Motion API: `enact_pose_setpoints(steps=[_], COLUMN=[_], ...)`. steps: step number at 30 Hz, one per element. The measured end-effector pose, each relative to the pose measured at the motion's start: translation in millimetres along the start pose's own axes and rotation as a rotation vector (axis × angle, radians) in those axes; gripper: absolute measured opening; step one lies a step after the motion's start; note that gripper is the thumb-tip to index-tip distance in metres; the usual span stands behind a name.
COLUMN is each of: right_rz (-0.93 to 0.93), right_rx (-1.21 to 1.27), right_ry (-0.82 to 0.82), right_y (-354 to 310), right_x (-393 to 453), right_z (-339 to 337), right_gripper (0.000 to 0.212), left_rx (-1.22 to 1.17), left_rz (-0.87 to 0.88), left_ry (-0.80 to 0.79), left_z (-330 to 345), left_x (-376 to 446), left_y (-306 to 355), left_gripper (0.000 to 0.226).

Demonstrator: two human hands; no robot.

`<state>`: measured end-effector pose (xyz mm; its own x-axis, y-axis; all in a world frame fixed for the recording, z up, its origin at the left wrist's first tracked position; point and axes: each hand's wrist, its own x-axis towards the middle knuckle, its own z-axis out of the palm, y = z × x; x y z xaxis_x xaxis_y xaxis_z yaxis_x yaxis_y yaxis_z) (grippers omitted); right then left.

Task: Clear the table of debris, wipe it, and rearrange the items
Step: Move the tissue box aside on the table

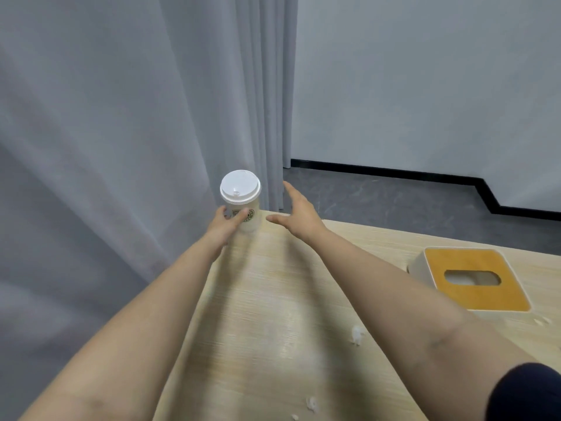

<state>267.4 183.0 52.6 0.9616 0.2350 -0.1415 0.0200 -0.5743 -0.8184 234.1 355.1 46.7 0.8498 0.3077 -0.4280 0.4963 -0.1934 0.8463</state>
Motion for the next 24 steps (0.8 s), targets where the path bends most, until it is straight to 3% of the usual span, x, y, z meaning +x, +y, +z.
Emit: enact_pose_setpoints(steps=[7,18,24], right_rz=[0.059,0.168,0.272], right_rx=[-0.135,-0.31,-0.335], right_ry=[0.085,0.228,0.27], right_y=[54.4,157.0,216.3], right_x=[-62.8,-154.6,-188.9], right_z=[-65.3,-179.9,-237.8], right_gripper=[0.075,0.06,0.06], left_rx=[0.091,0.239,0.293], left_rz=[0.005,0.065,0.038], left_ry=[-0.115,-0.408,-0.484], left_z=[61.9,219.6,294.4], left_x=[-52.8,-135.4,-161.9], left_y=[-0.3,9.9,11.5], left_gripper=[0.073,0.063,0.081])
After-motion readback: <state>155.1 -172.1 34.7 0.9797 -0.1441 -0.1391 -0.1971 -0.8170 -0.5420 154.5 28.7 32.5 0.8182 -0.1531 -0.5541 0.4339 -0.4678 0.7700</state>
